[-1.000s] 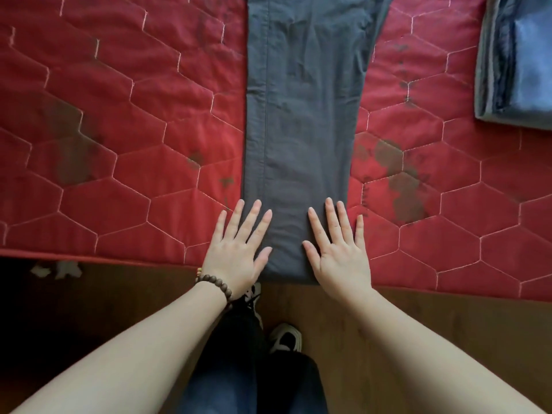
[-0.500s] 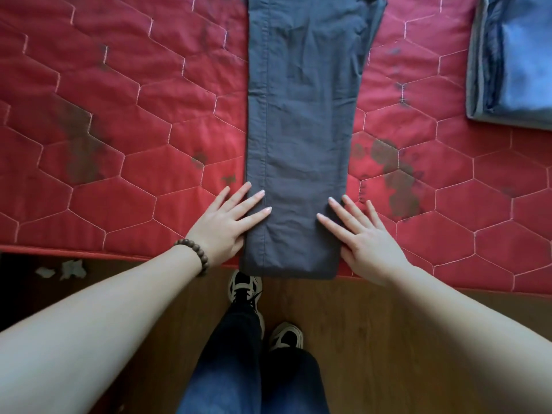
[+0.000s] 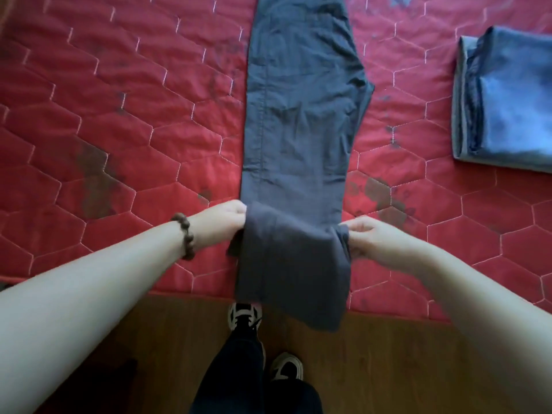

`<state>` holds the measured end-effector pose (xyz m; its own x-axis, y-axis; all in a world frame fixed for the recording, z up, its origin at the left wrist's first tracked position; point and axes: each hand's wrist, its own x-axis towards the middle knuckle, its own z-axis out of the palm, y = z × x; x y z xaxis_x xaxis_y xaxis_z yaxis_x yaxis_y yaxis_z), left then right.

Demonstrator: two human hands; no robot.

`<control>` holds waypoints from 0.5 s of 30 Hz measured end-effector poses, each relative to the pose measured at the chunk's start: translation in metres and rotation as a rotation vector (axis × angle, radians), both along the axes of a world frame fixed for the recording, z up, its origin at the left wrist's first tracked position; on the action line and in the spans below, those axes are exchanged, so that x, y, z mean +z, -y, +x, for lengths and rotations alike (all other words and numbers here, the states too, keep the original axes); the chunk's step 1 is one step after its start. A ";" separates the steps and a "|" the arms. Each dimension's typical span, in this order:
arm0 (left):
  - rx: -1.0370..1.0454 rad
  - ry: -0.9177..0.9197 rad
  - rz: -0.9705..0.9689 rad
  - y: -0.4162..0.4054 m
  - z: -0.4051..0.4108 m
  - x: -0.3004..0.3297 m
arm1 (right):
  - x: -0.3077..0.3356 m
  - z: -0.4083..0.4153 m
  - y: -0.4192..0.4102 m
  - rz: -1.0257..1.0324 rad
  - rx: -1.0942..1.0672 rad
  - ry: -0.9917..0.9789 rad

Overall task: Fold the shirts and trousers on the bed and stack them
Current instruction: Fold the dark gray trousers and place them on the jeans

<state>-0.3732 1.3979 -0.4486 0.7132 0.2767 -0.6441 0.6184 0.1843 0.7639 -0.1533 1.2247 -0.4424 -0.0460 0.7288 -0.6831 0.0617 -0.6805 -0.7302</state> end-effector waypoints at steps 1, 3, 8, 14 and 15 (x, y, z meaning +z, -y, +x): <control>0.226 -0.040 -0.064 -0.009 0.011 0.000 | 0.000 0.005 -0.015 -0.041 -0.203 -0.102; 0.515 -0.116 -0.234 -0.021 0.027 -0.012 | -0.011 0.010 -0.040 -0.181 -0.538 -0.129; 0.622 -0.259 -0.221 -0.007 0.026 -0.057 | -0.059 -0.001 -0.042 -0.446 -0.601 -0.060; 0.566 -0.241 -0.111 -0.014 0.023 -0.072 | -0.076 0.001 -0.033 -0.295 -0.622 0.086; 0.572 -0.206 -0.073 -0.020 0.028 -0.071 | -0.077 0.003 -0.036 -0.259 -0.638 0.137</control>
<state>-0.3454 1.4177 -0.5200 0.3229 0.5289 -0.7849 0.5396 0.5785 0.6117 -0.1505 1.2610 -0.5198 0.4351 0.3978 -0.8077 -0.3280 -0.7654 -0.5537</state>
